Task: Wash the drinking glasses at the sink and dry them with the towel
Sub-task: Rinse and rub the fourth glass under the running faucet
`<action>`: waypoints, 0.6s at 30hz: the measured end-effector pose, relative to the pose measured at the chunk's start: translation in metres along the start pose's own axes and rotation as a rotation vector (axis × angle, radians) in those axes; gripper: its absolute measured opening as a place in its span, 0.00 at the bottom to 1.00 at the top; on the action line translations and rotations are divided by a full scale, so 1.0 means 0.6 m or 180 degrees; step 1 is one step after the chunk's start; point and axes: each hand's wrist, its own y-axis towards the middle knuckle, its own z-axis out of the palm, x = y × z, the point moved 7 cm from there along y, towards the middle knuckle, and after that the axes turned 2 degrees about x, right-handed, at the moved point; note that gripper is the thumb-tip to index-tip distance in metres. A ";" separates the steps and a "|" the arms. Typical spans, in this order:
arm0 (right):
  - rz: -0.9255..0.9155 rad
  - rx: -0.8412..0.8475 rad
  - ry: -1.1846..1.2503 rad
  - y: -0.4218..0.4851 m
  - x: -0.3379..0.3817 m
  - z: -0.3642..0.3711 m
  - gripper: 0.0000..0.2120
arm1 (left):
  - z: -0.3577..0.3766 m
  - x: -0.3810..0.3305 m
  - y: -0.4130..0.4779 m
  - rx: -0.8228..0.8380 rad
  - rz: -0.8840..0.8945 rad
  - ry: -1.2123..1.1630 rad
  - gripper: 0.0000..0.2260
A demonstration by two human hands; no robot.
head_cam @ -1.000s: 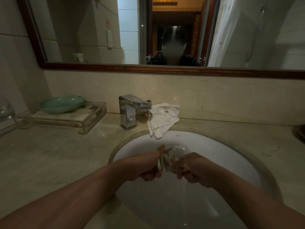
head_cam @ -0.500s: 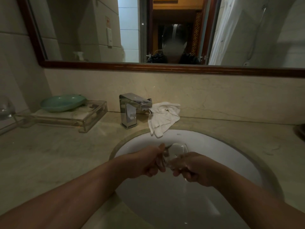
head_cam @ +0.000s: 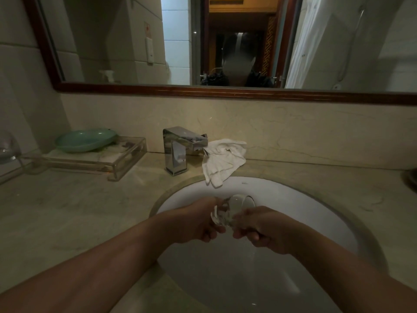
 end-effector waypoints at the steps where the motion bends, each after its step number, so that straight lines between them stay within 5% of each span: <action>1: -0.0009 -0.0054 -0.0044 0.000 0.000 -0.003 0.07 | -0.001 0.001 0.000 -0.0028 -0.0022 -0.0029 0.16; 7: -0.0080 -0.0452 -0.0445 0.004 0.001 -0.015 0.13 | 0.003 0.002 -0.008 -0.0087 -0.0120 0.0096 0.25; 14: -0.0127 0.0312 -0.0431 -0.014 0.010 0.016 0.05 | -0.008 0.014 0.001 -0.0355 -0.0268 0.0346 0.33; 18: -0.0078 0.0055 -0.0655 -0.009 0.005 0.010 0.06 | 0.001 0.013 0.003 -0.0170 -0.0166 0.0190 0.31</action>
